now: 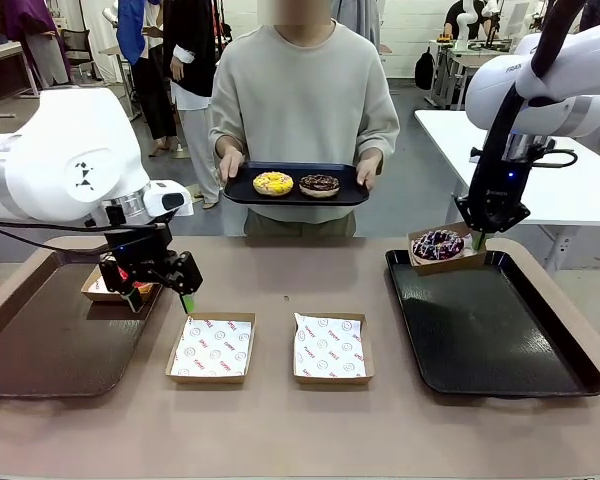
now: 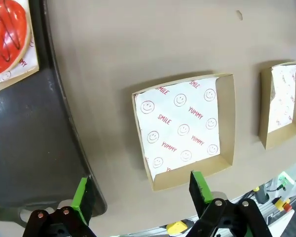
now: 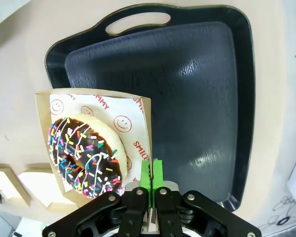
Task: Individually package the donuts and arrange them on the tray.
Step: Place the picked Paper togo box on the Handle tray while simultaneously picking up another Paper togo box from the table with the other hand.
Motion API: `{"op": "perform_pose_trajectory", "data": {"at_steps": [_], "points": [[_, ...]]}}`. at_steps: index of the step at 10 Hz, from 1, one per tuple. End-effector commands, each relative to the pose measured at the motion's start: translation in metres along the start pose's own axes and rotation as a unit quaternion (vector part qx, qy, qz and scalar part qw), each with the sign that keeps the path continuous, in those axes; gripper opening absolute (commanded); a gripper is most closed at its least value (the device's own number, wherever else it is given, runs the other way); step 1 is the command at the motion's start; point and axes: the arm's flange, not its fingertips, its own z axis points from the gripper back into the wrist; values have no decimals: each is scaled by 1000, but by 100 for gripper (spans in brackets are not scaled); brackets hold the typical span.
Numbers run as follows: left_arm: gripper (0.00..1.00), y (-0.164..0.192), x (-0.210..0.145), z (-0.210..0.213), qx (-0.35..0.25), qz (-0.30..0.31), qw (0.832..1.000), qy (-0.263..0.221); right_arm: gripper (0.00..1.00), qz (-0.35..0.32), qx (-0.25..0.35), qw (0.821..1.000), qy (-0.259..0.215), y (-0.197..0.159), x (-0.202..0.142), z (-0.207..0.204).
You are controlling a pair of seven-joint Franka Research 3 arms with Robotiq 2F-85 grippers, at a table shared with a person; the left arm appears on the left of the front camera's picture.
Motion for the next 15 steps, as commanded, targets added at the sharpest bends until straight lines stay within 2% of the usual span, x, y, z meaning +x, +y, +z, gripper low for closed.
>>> {"op": "perform_pose_trajectory", "data": {"at_steps": [1,2,8,10,15], "points": [[100,10,-1,7,-30,21,999,8,2,-1,-1,1000,1,-2,-5,-1],[100,0,0,0,0,0,1000,0,2,-1,-1,1000,1,-2,-5,-1],[100,0,0,0,0,0,1000,0,2,-1,-1,1000,1,-2,-5,-1],[100,-4,-2,-1,-8,17,1000,3,2,14,-10,1000,3,2,4,-4],[100,-15,4,-28,19,43,999,16,2,36,-38,998,-18,15,23,-26]]}}
